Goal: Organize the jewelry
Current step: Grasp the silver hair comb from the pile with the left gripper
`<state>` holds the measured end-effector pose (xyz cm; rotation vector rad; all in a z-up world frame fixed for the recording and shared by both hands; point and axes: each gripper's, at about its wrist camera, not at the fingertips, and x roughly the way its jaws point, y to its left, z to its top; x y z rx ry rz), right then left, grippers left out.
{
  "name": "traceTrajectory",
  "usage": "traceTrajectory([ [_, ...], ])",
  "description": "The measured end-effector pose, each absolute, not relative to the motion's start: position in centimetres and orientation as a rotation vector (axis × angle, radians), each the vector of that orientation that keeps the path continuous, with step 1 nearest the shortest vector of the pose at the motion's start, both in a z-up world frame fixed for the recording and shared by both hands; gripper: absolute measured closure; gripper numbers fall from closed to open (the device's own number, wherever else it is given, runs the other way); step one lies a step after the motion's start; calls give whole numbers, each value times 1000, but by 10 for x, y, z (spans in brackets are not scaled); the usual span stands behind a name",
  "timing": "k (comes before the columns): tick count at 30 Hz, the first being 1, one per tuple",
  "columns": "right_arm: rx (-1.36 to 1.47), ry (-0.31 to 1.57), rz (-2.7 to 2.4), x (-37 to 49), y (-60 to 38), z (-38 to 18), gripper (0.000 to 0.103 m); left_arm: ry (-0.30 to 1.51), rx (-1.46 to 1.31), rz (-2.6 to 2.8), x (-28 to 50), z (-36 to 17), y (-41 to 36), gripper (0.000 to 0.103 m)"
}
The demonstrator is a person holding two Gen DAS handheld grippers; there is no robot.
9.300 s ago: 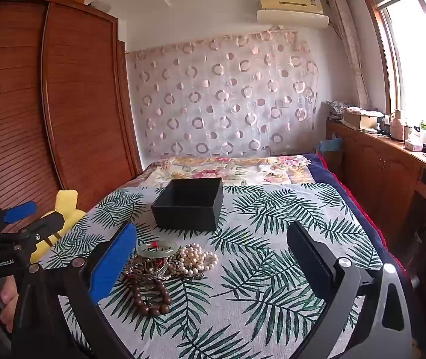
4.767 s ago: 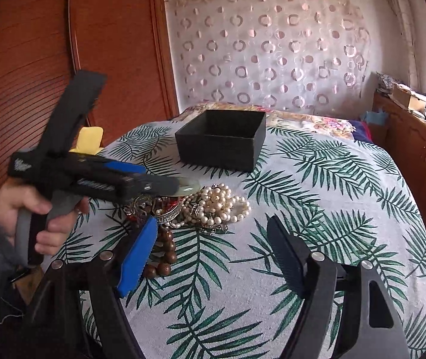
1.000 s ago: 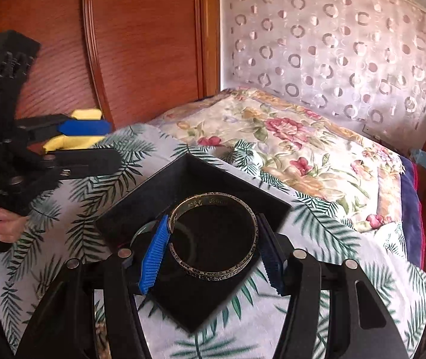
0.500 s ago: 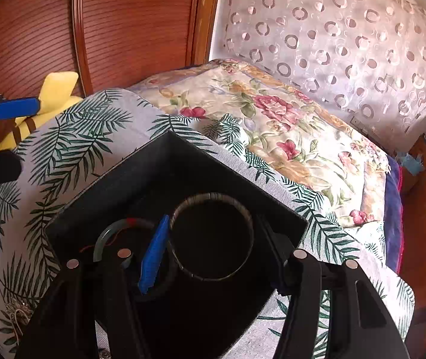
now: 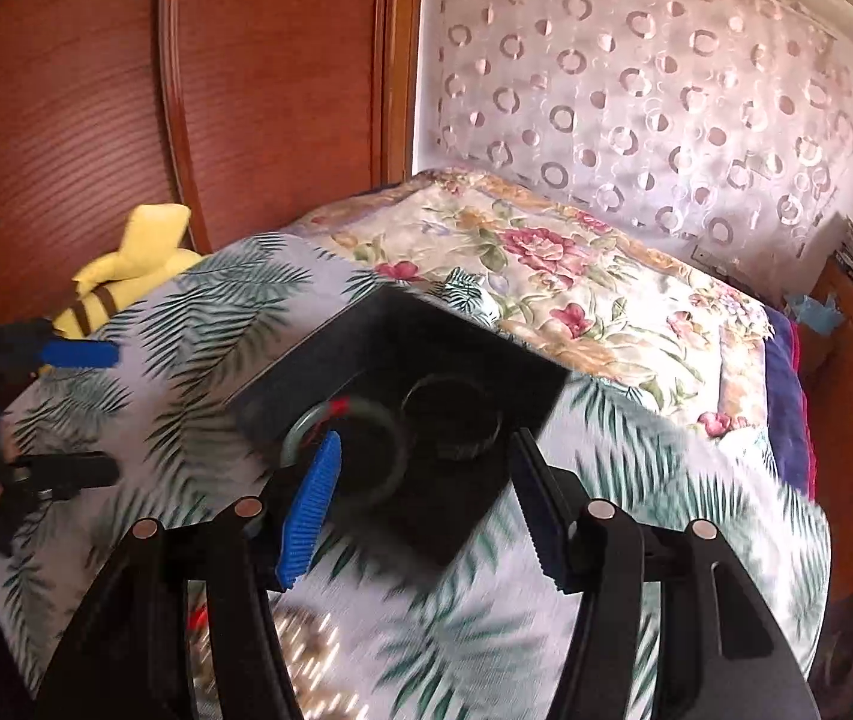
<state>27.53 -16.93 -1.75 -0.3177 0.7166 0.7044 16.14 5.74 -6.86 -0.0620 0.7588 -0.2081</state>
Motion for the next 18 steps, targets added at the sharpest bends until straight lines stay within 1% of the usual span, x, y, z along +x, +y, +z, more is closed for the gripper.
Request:
traceTrajectory([
  [2,-289,723,707,253,-182,-20,40,771,-72,-223,152,-74,55,8],
  [3,-285,726,708,246,-186,-22,40,780,-81,-238,147,-77,53,11],
  [4,-281,728,707,233,-191,-25,39,788,-85,-251,144,-79,52,19],
  [5,-278,730,706,226,-194,-27,38,798,-88,-264,141,-81,49,22],
  [7,-261,738,700,209,-202,-32,35,816,-98,-296,136,-86,45,33],
  [11,-234,756,678,184,-215,-44,33,840,-119,-348,129,-92,37,47],
  [13,-221,765,671,175,-220,-49,33,854,-125,-357,129,-95,34,57],
  [15,-209,770,665,165,-221,-54,33,861,-127,-355,128,-98,33,61],
  [18,-182,785,656,152,-228,-62,33,871,-121,-341,127,-102,32,62],
])
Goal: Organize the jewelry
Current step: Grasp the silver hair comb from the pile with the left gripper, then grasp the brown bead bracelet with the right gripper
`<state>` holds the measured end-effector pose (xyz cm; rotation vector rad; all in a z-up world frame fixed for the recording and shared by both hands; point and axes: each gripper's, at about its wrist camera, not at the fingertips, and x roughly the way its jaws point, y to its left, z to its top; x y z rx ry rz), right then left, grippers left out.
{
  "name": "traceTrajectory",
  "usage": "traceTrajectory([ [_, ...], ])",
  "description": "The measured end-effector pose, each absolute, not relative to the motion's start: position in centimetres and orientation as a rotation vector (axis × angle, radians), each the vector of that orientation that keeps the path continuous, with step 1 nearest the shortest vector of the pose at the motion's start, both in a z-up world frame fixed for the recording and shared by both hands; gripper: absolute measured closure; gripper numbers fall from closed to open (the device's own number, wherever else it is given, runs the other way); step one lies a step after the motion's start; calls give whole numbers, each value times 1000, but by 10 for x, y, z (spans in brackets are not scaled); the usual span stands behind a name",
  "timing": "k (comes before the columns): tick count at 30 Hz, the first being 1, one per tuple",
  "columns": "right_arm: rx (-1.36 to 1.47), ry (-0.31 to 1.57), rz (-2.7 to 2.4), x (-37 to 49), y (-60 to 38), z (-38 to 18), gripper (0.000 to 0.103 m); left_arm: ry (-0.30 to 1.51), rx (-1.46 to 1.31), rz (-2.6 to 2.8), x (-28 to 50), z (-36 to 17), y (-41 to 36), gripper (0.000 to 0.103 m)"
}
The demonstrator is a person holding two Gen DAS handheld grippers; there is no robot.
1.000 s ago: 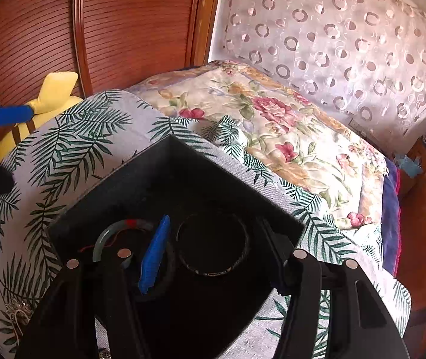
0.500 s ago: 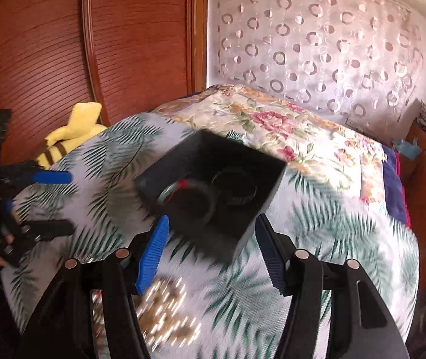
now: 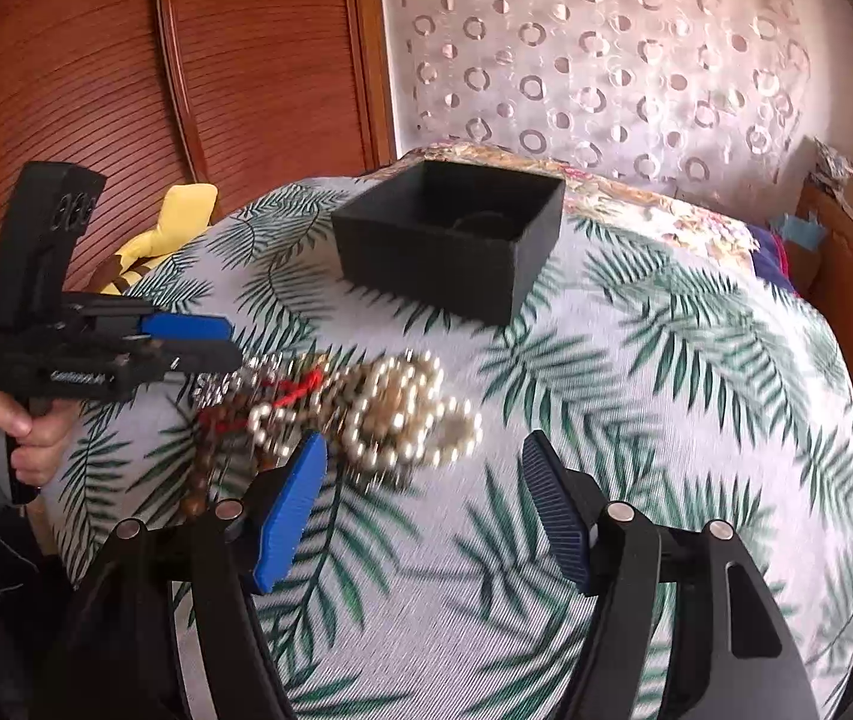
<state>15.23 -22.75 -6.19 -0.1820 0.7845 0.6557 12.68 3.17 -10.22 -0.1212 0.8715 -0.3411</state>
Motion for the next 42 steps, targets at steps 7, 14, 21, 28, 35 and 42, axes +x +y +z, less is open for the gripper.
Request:
traceTrajectory([
  [7,-165,805,635,134,-237,-77,33,889,-118,-329,128,-107,30,62],
  [14,-135,790,614,129,-243,-81,32,880,-90,-369,128,-107,23,87],
  [21,-124,796,622,132,-243,-82,32,810,-58,-364,113,-88,20,92],
  [28,-147,797,609,132,-239,-83,32,725,-50,-342,95,-69,19,96],
  [35,-161,801,611,132,-234,-84,32,676,-60,-313,88,-59,30,96],
  [42,-169,801,663,130,-215,-82,32,632,-77,-254,83,-49,51,96],
])
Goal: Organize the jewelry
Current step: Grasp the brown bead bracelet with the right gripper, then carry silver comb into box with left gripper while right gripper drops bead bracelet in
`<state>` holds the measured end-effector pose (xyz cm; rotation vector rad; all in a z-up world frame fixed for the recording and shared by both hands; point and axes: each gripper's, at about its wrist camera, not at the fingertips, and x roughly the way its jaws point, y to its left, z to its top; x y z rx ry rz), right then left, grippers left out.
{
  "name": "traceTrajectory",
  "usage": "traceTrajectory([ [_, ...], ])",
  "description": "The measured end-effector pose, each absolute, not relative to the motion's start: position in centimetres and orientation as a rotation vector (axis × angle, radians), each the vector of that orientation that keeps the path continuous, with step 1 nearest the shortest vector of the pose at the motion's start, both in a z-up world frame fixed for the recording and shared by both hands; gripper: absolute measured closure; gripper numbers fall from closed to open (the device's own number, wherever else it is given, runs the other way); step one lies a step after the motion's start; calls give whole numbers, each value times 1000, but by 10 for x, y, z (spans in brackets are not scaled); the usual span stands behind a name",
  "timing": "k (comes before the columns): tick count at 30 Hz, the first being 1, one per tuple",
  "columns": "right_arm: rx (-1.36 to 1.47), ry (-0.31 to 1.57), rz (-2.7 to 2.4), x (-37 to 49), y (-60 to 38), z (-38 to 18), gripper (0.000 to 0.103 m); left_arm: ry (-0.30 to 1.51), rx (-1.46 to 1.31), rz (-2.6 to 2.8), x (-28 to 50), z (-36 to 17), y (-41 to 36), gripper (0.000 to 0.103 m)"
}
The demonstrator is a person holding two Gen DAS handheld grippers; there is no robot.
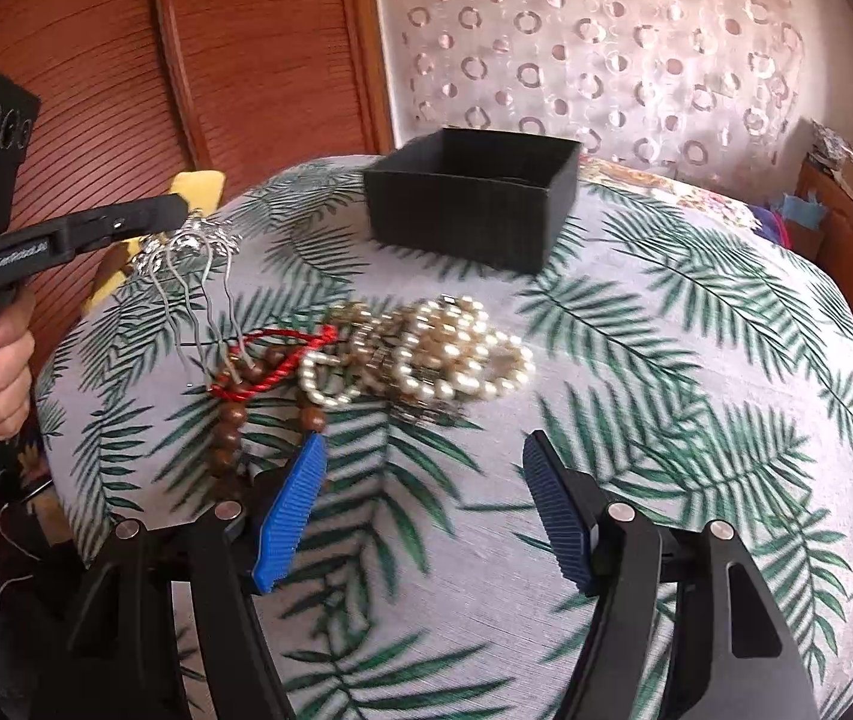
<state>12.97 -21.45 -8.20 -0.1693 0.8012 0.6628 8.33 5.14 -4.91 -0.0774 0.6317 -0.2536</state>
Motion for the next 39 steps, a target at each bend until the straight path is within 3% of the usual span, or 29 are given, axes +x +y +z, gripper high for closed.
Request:
traceTrajectory([
  [3,-180,797,703,129,-203,-79,33,629,-93,-243,82,-50,59,96],
  [7,-215,816,749,128,-187,-79,52,623,-99,-229,78,-50,66,96],
  [13,-251,857,757,125,-179,-88,73,611,-101,-217,71,-49,73,96],
  [16,-279,856,750,124,-174,-90,73,609,-104,-214,70,-48,75,96],
  [18,-307,857,758,123,-171,-89,88,608,-105,-213,71,-48,75,96],
  [39,-320,640,775,109,-199,13,88,555,-97,-229,74,-25,67,96],
])
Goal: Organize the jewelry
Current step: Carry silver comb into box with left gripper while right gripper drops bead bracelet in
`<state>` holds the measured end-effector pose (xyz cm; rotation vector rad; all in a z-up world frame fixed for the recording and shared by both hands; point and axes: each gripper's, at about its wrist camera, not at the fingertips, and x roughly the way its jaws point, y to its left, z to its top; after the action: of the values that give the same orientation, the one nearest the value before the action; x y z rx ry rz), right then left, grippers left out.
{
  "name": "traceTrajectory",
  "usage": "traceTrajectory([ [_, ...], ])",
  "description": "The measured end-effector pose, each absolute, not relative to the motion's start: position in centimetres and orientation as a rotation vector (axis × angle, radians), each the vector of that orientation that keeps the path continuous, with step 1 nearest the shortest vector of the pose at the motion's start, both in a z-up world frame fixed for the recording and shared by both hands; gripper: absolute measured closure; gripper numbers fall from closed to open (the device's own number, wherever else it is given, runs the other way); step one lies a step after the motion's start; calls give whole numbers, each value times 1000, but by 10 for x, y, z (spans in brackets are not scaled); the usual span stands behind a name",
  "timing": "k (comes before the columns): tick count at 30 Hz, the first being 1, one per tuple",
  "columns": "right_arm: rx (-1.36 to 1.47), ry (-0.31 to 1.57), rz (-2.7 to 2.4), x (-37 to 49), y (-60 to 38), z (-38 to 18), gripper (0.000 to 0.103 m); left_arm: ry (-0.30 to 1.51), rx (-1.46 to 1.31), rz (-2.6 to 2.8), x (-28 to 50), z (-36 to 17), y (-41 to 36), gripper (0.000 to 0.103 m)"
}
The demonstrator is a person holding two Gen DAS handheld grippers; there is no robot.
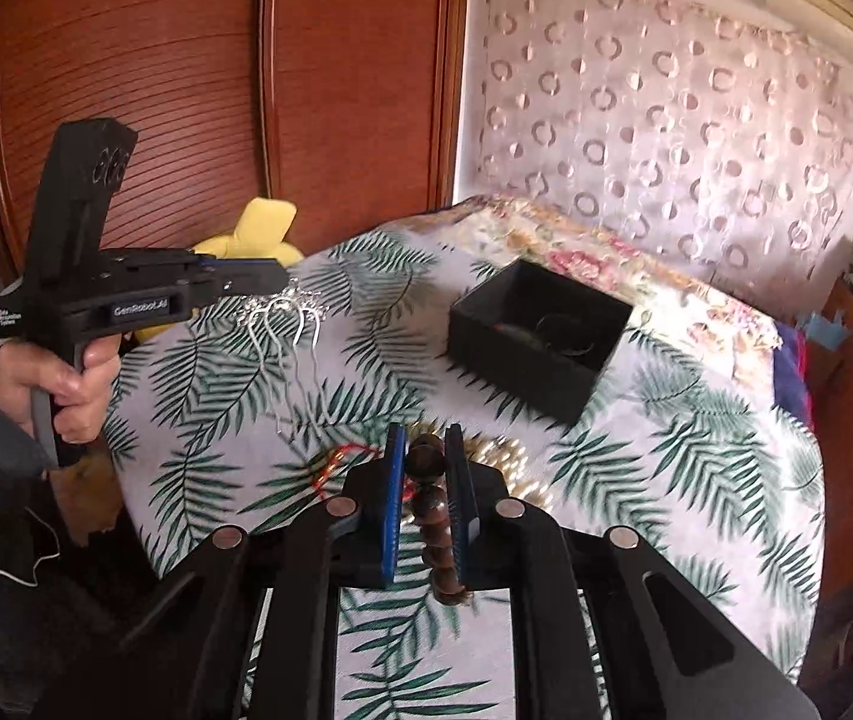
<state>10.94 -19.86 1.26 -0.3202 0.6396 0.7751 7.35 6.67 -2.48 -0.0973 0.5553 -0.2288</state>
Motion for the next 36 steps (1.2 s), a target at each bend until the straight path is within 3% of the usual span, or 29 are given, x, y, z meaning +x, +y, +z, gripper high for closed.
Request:
traceTrajectory([
  [27,-338,554,654,226,-187,58,88,478,-15,-234,145,24,38,96],
  [36,-312,599,676,263,-177,42,88,473,-32,-242,187,31,33,96],
])
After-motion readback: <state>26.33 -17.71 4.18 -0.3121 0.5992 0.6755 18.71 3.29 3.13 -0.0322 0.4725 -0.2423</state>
